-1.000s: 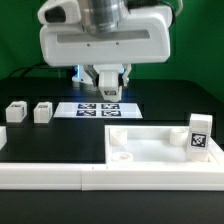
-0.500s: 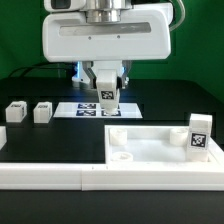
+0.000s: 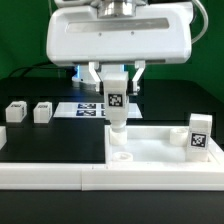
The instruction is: Assemble square table
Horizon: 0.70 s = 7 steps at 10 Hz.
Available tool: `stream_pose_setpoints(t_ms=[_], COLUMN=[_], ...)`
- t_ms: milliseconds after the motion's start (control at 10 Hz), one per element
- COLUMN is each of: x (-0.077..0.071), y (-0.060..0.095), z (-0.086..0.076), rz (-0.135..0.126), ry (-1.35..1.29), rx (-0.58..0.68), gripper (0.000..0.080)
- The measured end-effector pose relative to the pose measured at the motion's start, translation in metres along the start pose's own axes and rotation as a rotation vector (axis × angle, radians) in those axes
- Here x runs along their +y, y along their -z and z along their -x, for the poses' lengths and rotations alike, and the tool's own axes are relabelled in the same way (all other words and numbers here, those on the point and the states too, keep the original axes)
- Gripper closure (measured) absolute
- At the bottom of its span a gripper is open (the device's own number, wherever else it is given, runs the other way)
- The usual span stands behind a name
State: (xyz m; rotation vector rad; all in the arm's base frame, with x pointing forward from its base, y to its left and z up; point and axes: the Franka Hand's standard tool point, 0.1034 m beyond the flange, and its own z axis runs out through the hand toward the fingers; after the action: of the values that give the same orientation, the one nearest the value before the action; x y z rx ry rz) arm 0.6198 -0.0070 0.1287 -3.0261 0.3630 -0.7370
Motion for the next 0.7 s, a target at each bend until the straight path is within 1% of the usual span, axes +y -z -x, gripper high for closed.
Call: stream_pose_setpoints(t_ms=[100,200,300,400,500,600,700], x=[0.004,0.003,0.003,0.003,0.003,0.004,0.0], y=[0.0,-0.004,-0.003,-0.004,-0.008,-0.018,-0.026], z=[0.0,0.006,0.004,0.005,0.009,0.011,0.008], rz=[0.015,0.013,0.011,0.013,0.019,0.025,0.025], ry=[0.01,0.009,0.009,0.009,0.016,0.019,0.025], rx=[0.079,0.039,0.042,0.044,0.069,0.062,0.064], gripper=[0.0509,0.0509,0.0509,0.0509,0.0509,0.0509,0.0509])
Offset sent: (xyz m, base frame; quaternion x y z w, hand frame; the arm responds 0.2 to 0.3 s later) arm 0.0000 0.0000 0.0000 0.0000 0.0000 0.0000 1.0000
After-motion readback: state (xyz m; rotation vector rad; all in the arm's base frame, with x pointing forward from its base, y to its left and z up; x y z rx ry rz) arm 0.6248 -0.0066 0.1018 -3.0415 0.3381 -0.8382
